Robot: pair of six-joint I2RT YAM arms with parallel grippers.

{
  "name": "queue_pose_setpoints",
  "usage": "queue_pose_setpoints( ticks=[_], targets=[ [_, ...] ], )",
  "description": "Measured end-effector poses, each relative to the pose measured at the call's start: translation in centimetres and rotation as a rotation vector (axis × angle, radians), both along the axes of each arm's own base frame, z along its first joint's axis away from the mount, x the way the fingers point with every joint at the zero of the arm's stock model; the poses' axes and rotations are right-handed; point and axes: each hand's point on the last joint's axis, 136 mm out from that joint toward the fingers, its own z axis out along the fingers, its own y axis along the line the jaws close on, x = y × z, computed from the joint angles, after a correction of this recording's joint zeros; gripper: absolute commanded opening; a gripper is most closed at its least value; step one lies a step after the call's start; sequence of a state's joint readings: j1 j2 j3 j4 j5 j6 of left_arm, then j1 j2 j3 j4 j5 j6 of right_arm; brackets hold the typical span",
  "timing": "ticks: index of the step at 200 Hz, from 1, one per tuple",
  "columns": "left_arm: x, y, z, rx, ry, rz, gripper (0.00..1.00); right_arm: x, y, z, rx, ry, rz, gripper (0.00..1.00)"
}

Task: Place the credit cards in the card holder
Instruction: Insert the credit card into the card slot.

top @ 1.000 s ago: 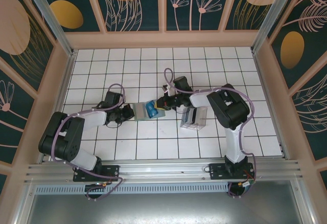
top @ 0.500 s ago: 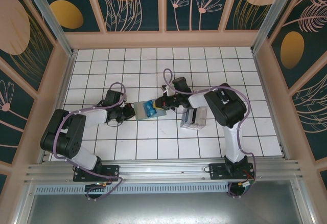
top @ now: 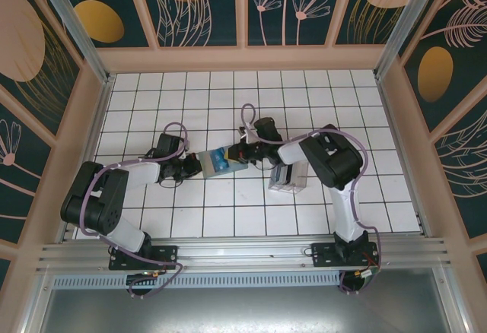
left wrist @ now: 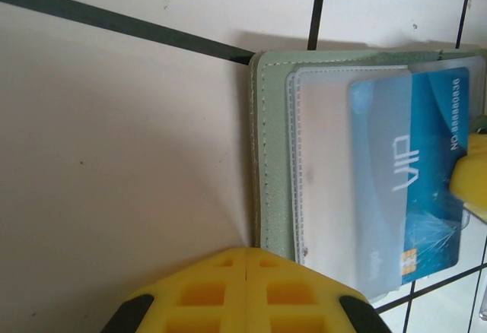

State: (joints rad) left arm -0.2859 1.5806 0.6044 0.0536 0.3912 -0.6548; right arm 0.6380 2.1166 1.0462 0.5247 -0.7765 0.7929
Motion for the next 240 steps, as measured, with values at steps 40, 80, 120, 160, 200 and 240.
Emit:
queue_pose_setpoints(
  ticks=[40, 80, 120, 160, 200, 240],
  targets=[
    [0.0, -0.1, 0.0, -0.005, 0.002, -0.002, 0.02, -0.8, 1.3, -0.3, -0.009, -0.004, -0.005, 0.0],
    [0.1, -0.2, 0.0, -0.015, 0.008, -0.004, 0.02, -0.8, 1.7, -0.5, -0.033, -0.003, -0.012, 0.01],
    [0.1, -0.1, 0.0, -0.017, 0.009, -0.001, 0.02, -0.5, 2.0, -0.5, -0.063, -0.02, -0.003, 0.07],
    [0.1, -0.2, 0.0, -0.021, 0.013, 0.004, 0.02, -0.3, 2.4, -0.6, -0.09, -0.045, -0.021, 0.08],
    [0.1, -0.2, 0.0, -0.028, 0.01, 0.011, 0.02, 0.2, 2.6, -0.6, -0.1, -0.049, -0.074, 0.13],
    [0.2, -0.2, 0.0, -0.037, 0.004, 0.011, 0.02, -0.2, 2.5, -0.1, -0.134, -0.087, -0.091, 0.27]
  ],
)
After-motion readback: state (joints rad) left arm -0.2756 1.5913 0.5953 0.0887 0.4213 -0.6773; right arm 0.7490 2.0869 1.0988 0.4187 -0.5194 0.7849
